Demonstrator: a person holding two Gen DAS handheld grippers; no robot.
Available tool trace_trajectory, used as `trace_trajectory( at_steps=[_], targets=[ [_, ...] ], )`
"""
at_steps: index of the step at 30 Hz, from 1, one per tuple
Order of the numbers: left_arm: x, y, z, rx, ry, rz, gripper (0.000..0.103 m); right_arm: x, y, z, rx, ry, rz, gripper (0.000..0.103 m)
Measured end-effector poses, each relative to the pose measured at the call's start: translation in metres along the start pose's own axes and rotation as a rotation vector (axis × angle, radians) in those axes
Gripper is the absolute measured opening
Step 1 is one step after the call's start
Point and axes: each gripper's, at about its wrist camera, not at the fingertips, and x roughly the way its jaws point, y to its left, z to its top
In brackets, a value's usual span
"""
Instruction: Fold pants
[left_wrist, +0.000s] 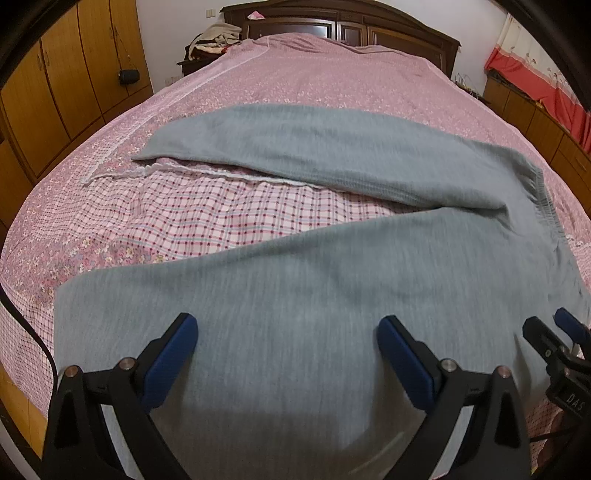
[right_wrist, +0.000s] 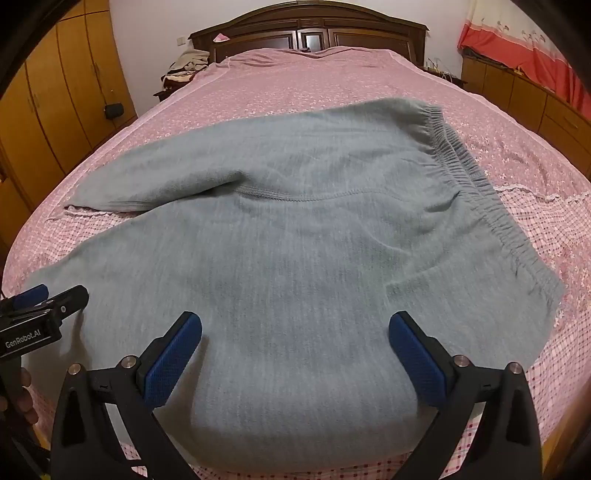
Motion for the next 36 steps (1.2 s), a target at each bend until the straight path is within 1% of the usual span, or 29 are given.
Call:
trace_trajectory(
  at_steps=[36],
  targets=[
    [0.0004,-0.0046,0.0032,0.016,0.008,0.002,0.101,-0.0008,-0.0025,-0.0001,0.003,0.001,-0.002,0.103]
  ],
)
